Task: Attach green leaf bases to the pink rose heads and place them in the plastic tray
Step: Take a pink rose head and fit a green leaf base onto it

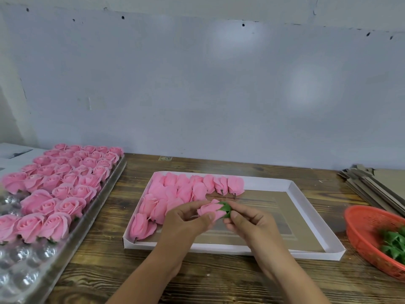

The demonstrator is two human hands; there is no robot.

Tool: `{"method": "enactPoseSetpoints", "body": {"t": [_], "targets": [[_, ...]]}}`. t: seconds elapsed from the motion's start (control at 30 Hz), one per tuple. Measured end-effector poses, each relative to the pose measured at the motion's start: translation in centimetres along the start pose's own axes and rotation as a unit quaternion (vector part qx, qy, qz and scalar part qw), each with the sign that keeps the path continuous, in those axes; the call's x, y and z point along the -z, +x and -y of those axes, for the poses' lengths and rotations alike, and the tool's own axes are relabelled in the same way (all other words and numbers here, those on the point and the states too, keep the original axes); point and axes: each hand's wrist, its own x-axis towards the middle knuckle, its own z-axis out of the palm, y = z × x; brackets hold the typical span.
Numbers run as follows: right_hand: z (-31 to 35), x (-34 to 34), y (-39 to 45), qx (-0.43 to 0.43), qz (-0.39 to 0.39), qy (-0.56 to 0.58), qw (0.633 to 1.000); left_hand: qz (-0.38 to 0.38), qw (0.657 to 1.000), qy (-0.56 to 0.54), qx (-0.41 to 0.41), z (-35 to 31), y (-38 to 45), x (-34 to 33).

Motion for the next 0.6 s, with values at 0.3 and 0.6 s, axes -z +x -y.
{"method": "enactPoseSetpoints", "body": {"t": [0.3, 0.6], "targets": [[-0.07, -0.15, -0.04, 0.01, -0.029, -0.027, 0.999, -0.029, 0.999, 0.002, 0.015, 0.35, 0.17, 0.07], [0.28, 0.15, 0.05, 0.04, -0.025, -0.088, 0.995, -0.006, 1.0, 0.002, 0.028, 0.06, 0.07, 0.22]]}}
